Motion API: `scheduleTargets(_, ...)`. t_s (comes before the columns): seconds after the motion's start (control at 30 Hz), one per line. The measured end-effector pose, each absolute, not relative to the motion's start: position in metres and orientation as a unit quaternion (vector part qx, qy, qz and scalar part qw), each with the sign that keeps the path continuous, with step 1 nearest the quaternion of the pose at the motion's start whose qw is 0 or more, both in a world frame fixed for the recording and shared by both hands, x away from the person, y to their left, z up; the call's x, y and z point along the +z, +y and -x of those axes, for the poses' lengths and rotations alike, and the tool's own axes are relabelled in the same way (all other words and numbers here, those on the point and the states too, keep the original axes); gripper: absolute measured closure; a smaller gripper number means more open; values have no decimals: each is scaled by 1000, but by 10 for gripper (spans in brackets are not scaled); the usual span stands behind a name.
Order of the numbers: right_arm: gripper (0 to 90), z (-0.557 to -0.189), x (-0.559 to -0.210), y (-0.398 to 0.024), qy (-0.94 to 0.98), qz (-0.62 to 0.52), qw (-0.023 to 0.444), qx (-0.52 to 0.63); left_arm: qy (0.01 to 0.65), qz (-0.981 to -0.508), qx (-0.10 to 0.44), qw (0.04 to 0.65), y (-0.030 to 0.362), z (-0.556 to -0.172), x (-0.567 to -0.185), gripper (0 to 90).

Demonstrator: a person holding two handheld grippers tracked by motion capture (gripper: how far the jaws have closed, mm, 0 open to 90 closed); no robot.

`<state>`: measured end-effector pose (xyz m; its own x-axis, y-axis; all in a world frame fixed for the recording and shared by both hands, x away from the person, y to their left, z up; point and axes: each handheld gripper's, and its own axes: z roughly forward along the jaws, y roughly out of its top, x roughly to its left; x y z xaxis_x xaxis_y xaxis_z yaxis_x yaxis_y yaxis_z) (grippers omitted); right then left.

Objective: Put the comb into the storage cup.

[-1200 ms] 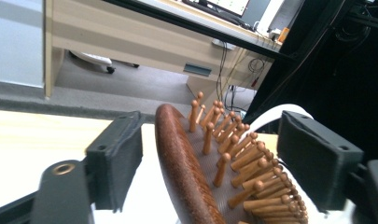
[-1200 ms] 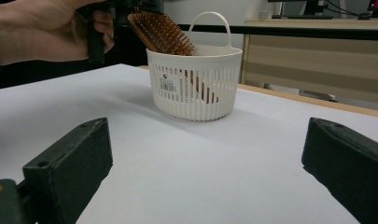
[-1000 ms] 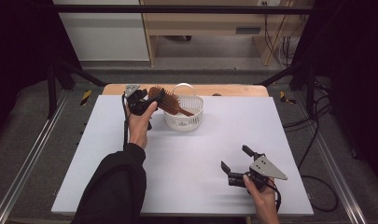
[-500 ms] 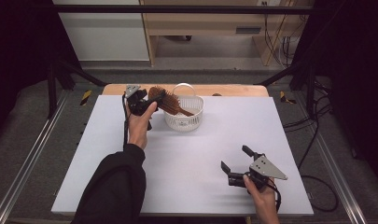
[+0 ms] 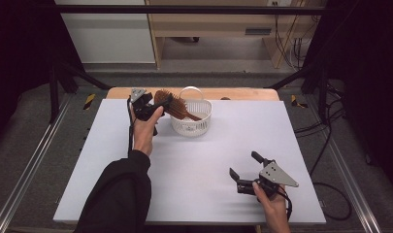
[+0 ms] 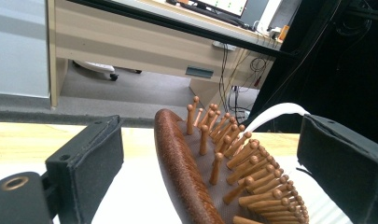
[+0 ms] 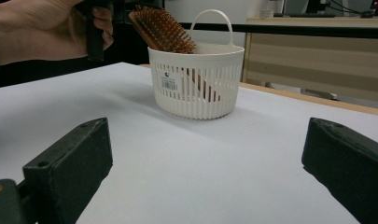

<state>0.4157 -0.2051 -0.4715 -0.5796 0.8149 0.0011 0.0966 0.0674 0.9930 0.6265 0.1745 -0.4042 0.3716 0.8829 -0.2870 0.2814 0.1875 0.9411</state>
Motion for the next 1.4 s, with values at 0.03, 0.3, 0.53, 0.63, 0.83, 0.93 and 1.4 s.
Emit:
scheduleTargets(0.03, 20, -416, -471, -205, 664, -343, 304, 591, 499, -584, 255, 588, 174, -626, -404, 67)
scheduleTargets(0.3, 21, -416, -472, -205, 665, -343, 303, 590, 496, -583, 255, 591, 174, -625, -404, 61)
scheduleTargets(0.53, 22, -416, -471, -205, 666, -345, 296, 591, 498, -582, 261, 588, 174, -624, -403, 18)
scheduleTargets(0.63, 22, -416, -471, -205, 666, -344, 297, 591, 496, -584, 262, 587, 173, -623, -402, 18)
scheduleTargets(0.83, 22, -416, -471, -205, 666, -345, 296, 591, 495, -584, 260, 588, 173, -622, -402, 18)
scheduleTargets(0.93, 22, -416, -471, -205, 667, -344, 296, 591, 495, -585, 260, 587, 173, -622, -402, 18)
scheduleTargets(1.4, 21, -416, -472, -201, 672, -341, 289, 591, 493, -588, 260, 586, 173, -618, -400, 18)
